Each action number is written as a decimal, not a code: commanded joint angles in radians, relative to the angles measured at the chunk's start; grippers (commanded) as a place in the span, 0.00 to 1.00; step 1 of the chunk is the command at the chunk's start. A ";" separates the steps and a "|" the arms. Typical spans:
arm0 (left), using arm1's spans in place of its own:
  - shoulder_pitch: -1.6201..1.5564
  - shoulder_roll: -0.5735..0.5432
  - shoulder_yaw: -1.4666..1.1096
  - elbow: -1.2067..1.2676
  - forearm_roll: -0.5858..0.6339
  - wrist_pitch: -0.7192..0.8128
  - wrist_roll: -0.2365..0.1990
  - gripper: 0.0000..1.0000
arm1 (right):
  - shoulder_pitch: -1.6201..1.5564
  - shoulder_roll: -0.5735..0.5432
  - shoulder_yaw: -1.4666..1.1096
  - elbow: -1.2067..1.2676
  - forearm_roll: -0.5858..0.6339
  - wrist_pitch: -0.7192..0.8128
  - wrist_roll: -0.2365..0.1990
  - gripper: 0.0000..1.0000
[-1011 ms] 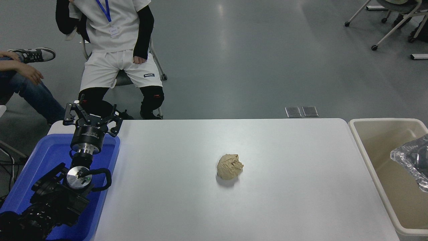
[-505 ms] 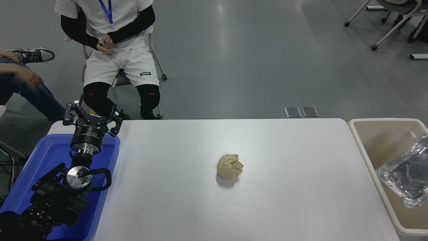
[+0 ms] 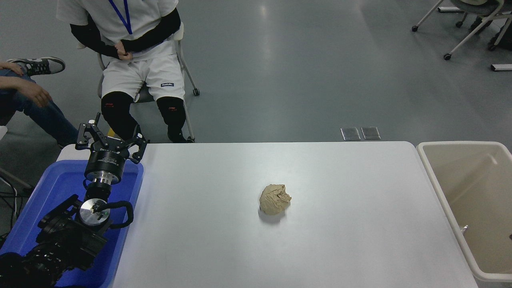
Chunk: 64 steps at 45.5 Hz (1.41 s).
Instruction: Pick up foil plate and place in dustbin
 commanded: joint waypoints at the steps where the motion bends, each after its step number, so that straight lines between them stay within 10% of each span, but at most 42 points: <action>1: 0.000 0.000 0.000 0.000 0.001 0.000 0.001 0.99 | 0.051 -0.018 -0.014 0.069 -0.036 0.001 0.000 1.00; 14: 0.000 0.000 0.000 0.000 0.000 -0.001 0.001 0.99 | 0.175 -0.262 -0.031 0.437 -0.220 0.009 -0.001 1.00; 36: 0.000 0.000 0.000 0.000 0.000 -0.001 0.001 0.99 | 0.451 -0.353 -0.340 0.802 -0.277 0.203 -0.023 1.00; 49: 0.000 0.000 0.000 0.000 0.001 -0.001 0.001 0.99 | 0.643 -0.382 -0.441 0.869 -0.279 0.570 -0.251 1.00; 64: 0.000 0.000 0.000 0.000 0.002 -0.001 0.001 0.99 | 0.905 -0.355 -0.579 1.013 -0.279 0.644 -0.336 1.00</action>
